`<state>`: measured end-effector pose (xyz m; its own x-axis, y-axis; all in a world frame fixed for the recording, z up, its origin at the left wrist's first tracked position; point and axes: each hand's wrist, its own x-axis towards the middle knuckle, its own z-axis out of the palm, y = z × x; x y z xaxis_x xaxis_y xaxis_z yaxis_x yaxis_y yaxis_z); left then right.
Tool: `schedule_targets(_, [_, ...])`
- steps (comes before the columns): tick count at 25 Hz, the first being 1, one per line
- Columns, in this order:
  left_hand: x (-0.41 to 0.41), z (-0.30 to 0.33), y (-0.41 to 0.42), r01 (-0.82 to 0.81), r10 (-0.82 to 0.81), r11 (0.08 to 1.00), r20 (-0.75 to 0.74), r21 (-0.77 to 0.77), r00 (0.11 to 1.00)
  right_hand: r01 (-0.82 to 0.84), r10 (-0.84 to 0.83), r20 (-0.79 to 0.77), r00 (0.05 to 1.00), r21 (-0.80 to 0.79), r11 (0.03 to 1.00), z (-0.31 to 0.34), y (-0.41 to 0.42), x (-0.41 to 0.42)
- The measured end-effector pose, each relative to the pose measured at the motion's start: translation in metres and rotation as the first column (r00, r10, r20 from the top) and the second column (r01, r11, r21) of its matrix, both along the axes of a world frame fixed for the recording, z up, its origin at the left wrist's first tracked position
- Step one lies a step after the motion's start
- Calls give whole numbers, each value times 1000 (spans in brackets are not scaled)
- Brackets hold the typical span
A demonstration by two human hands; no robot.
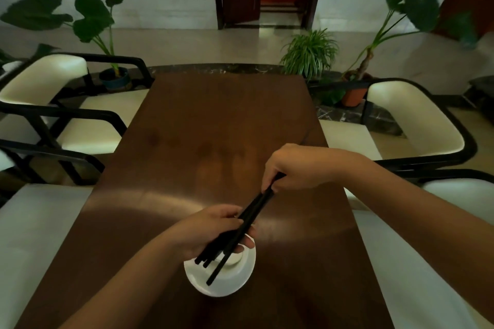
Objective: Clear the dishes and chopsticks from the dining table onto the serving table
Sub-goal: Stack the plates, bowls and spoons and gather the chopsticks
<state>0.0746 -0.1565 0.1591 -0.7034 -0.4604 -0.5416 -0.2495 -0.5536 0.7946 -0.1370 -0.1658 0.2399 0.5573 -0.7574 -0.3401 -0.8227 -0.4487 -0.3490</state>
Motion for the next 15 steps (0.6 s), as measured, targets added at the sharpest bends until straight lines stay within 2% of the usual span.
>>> schedule_targets(3, [2,-5,9,-81,85,995,-85,58,993,-29,13,-121,993,-134,991,0,6,9])
schedule_targets(5, [4,-9,15,-140,163,980,-170,144,972,-25,6,-96,995,-204,979,-5,17,14])
schedule_targets(6, [5,-11,18,-165,204,968,-206,191,957,-25,1,-77,997,-313,949,-13,22,15])
schedule_targets(7, [6,-13,20,-191,243,956,-232,225,942,9,-41,-54,998,-490,871,-23,27,15])
schedule_targets(8, [7,-15,22,-216,276,946,-253,241,927,149,-153,50,987,-646,749,-36,34,15])
schedule_targets(9, [9,-17,23,-238,300,941,-270,240,915,421,-318,280,906,-673,608,-47,42,17])
schedule_targets(10, [10,-18,24,-257,316,940,-287,225,905,730,-494,539,683,-482,484,-54,51,21])
schedule_targets(11, [11,-18,25,-268,321,941,-300,205,898,915,-639,694,332,-72,396,-59,59,29])
schedule_targets(12, [12,-18,26,-266,312,947,-309,182,899,848,-757,654,9,397,353,-63,65,39])
schedule_targets(13, [12,-18,27,-250,288,955,-313,159,905,629,-825,545,-148,696,347,-70,69,46])
schedule_targets(14, [12,-18,28,-220,253,966,-310,136,917,454,-852,487,-192,814,363,-73,70,53])
schedule_targets(15, [13,-17,30,-185,211,976,-301,113,930,376,-849,497,-178,832,408,-74,70,58])
